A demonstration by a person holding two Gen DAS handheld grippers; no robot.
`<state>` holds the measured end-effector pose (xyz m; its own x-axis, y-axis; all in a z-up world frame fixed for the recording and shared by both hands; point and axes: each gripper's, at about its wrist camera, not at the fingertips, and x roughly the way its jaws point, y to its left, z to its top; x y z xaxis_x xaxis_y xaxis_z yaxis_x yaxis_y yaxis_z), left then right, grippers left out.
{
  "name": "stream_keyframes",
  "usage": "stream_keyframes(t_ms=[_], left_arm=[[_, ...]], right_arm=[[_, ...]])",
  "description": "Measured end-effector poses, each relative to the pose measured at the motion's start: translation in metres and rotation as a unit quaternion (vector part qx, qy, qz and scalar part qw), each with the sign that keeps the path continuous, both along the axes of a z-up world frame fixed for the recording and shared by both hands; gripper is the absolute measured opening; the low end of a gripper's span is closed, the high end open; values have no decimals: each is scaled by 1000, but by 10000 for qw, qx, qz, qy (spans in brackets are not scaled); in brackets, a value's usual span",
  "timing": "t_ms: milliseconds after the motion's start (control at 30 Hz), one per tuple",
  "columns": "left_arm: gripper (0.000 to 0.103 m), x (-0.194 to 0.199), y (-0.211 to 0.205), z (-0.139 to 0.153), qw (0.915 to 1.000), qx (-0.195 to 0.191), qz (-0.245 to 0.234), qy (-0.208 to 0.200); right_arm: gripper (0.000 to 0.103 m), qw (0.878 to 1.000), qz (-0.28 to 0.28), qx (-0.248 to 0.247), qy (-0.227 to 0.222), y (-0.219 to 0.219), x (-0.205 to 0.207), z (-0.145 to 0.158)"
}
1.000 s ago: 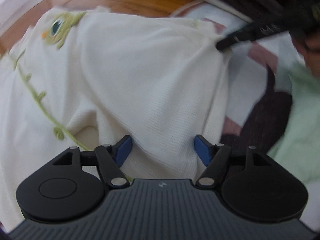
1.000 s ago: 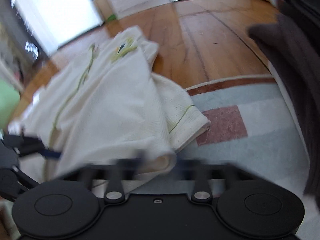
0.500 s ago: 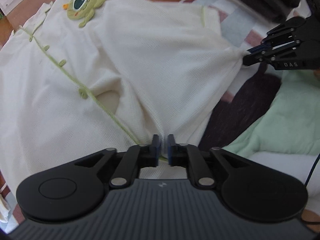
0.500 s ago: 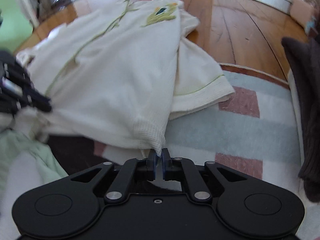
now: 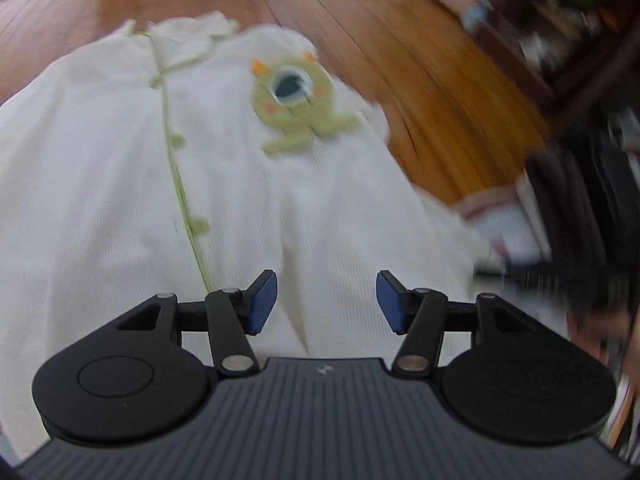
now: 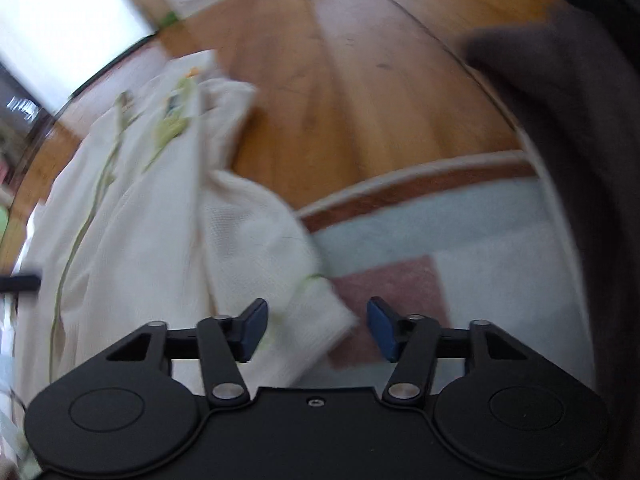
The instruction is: Fold clothes
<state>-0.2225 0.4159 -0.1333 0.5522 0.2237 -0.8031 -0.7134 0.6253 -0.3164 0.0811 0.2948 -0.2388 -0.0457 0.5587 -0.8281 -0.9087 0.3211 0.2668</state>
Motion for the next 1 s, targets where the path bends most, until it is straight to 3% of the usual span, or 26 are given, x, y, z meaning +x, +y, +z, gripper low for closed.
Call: stream_keyframes(t_ms=[33,133,233,333,433,567,700,733,867,933,1000], left_arm=[[54,-4,3,-3,9999,65,80,-117],[54,-21,6,-15,9989,391,130,-209],[54,-35,16,-27,9986,515,69,64],[54,-46,31,-24,9960,812,185,339],[54,-62,52,-19,9942,917,554,109],[54,-81,68,-28,9930,791,844,-219],[54,-90,75,-46,9929,618,977,-278],[54,-91,77,-49,9929,600,982,-294],[54,-94,82,-52,9932,495,983,-385],[54,-96,82,-51,9931,477,961,-471],[54,-97,82,-52,9935,490,903,-499]], right_arm=[[14,9994,249,-25,-258,8,-7,4],[9,9862,896,-352,-1344,47,-16,33],[9,9587,1433,-621,-2377,86,-21,67],[9,9336,1306,-633,-3277,121,10,127],[9,8996,1051,-911,-4140,149,44,167],[9,8757,528,-980,-4698,175,88,214],[8,8543,305,-1264,-5032,196,119,230],[8,8459,337,-1362,-5146,201,124,230],[8,7933,850,-1834,-5743,221,134,214],[8,7769,844,-1902,-5943,227,144,212],[8,7798,426,-1639,-6027,231,155,219]])
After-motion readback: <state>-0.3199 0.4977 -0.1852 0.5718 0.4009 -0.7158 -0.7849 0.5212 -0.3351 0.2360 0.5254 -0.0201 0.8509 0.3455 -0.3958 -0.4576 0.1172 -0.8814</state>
